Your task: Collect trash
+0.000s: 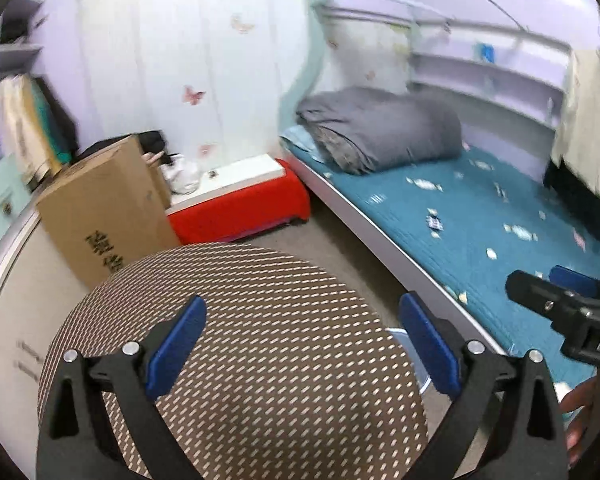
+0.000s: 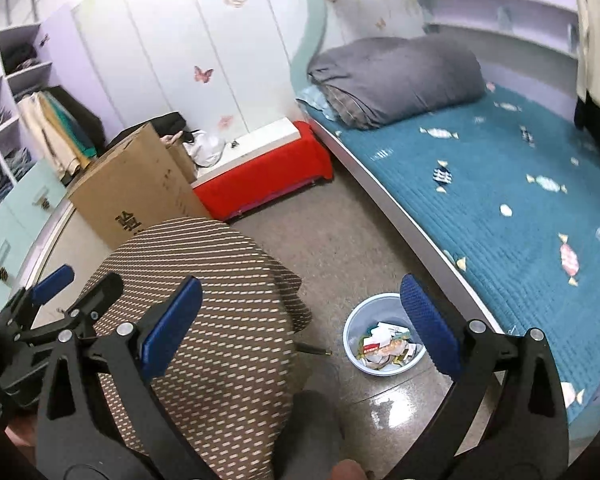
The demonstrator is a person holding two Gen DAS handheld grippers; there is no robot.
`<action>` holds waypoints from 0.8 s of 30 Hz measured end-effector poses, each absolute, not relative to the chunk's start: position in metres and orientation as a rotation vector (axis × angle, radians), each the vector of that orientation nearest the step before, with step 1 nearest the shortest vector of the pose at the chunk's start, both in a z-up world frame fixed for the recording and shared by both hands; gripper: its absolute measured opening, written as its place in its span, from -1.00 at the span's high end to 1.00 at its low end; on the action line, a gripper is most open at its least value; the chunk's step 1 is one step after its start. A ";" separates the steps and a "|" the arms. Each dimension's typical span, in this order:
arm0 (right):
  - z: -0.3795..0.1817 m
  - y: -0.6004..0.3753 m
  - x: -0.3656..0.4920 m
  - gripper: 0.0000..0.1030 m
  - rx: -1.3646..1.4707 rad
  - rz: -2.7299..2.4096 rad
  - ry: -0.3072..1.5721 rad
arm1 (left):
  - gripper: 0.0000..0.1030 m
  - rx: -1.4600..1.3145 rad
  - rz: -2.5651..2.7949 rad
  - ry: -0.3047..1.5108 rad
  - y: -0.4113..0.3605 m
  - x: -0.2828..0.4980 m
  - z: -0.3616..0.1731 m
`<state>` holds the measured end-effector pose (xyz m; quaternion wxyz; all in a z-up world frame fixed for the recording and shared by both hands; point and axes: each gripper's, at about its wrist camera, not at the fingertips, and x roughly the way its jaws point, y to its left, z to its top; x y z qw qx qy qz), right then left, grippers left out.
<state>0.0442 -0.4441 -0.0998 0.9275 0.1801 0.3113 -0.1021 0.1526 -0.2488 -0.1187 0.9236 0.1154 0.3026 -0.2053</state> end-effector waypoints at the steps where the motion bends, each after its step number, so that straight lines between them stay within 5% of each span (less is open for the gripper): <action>1: -0.092 -0.434 0.042 -0.88 0.351 -0.204 0.628 | -0.85 0.204 -0.403 0.616 -0.232 0.148 -0.112; 13: -0.015 -0.333 0.003 -0.88 0.159 -0.182 0.466 | -0.88 0.076 -0.207 0.484 -0.110 0.085 -0.055; 24: 0.013 -0.309 -0.015 -0.88 0.091 -0.189 0.363 | -0.90 0.040 -0.115 0.367 -0.072 0.038 -0.016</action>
